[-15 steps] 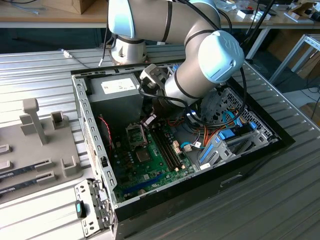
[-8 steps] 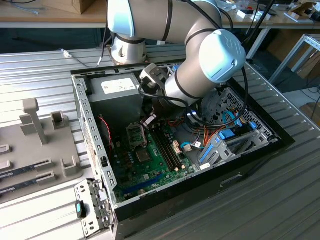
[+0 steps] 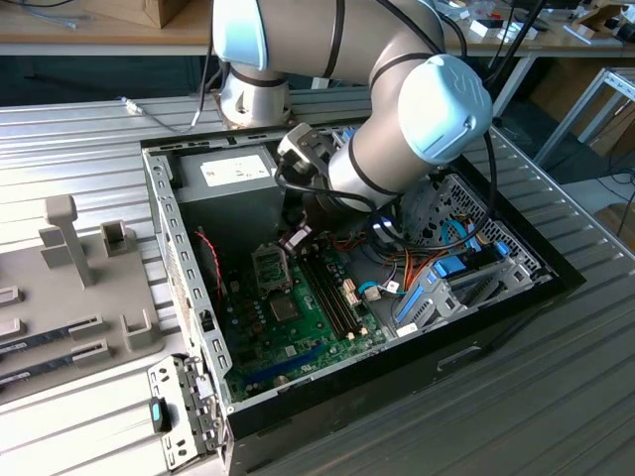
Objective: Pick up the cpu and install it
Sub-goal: 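Close the cpu cover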
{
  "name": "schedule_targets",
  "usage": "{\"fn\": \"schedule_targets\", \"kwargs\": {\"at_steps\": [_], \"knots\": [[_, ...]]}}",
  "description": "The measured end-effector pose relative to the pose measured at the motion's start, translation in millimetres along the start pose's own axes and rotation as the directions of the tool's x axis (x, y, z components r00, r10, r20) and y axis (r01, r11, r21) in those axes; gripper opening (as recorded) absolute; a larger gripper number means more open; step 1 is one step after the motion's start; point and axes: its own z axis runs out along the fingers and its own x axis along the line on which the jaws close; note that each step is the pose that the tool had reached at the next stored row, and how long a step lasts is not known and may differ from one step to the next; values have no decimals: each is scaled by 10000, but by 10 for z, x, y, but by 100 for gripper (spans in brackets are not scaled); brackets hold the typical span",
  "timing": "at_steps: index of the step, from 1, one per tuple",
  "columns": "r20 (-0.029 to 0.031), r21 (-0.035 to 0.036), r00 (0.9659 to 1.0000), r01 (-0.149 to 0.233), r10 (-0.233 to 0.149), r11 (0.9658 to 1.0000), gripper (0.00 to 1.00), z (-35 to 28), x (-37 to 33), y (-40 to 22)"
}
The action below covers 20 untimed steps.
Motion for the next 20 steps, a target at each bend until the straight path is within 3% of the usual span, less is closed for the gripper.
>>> {"fn": "schedule_targets", "kwargs": {"at_steps": [10,14,17,18,20], "knots": [[93,-151,10000,35,-33,9999,11,-77,5,21],[146,-246,9999,54,-51,9997,11,-88,15,4],[151,-353,9999,52,-47,9994,11,-59,-17,-33],[193,-443,9998,68,-60,9990,11,-56,-36,-47],[238,-532,9997,86,-74,9985,11,-48,-46,-55]]}}
